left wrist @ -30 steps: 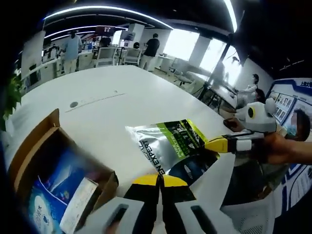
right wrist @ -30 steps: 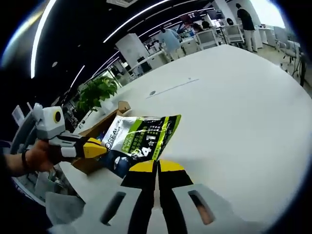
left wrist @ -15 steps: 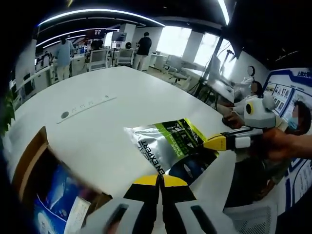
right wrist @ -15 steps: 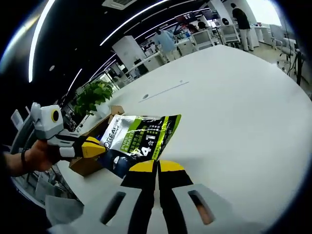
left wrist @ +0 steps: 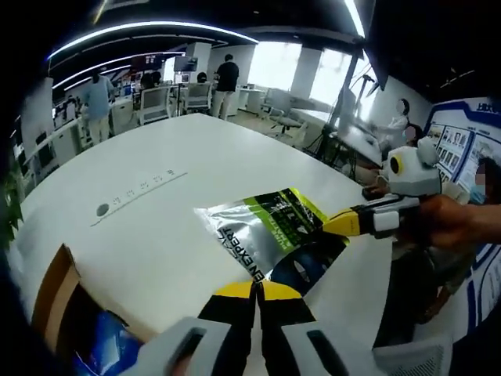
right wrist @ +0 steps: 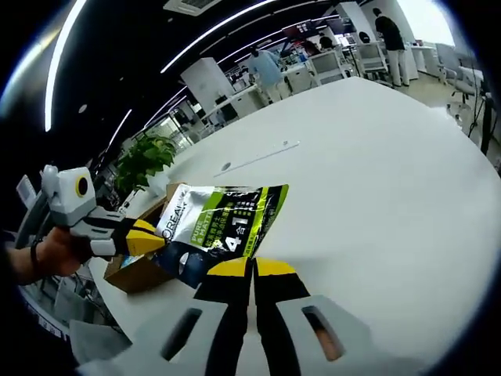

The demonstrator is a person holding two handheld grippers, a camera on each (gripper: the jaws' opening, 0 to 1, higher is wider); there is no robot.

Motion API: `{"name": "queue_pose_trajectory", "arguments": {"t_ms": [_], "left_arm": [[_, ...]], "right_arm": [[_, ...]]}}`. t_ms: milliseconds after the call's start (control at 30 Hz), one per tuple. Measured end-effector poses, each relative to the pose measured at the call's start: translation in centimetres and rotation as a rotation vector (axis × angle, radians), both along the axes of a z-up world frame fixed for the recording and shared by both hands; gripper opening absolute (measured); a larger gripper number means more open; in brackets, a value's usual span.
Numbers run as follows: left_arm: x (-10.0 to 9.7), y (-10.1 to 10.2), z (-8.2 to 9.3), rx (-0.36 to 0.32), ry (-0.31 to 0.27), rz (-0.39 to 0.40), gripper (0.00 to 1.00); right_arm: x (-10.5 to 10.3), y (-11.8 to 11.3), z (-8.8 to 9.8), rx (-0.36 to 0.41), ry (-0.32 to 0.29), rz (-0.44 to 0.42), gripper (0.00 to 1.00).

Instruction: Operate the shoe box by opening the lid, removing the specified soft item, and placing it in the target area until the item is outside and the box remains undamaged.

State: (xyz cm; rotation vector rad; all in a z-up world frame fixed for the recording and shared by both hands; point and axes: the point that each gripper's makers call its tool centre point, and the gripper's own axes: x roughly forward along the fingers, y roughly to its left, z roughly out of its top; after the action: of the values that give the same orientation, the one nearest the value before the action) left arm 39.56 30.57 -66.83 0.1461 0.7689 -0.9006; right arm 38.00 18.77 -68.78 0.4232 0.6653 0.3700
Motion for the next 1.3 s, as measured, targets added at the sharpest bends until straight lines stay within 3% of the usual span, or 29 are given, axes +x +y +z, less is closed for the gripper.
{"name": "queue_pose_trajectory", "arguments": {"t_ms": [367, 1133, 1300], "left_arm": [[1.5, -0.3, -1.6, 0.052, 0.003, -0.014, 0.01], [2.6, -1.1, -5.5, 0.127, 0.055, -0.064, 0.01], [2.5, -1.2, -6.5, 0.150, 0.060, -0.085, 0.02]], "right_arm": [[1.8, -0.3, -1.6, -0.003, 0.031, 0.009, 0.00], [3.5, -0.9, -5.2, -0.037, 0.097, 0.024, 0.00], [3.3, -0.9, -6.4, -0.100, 0.111, 0.071, 0.00]]}}
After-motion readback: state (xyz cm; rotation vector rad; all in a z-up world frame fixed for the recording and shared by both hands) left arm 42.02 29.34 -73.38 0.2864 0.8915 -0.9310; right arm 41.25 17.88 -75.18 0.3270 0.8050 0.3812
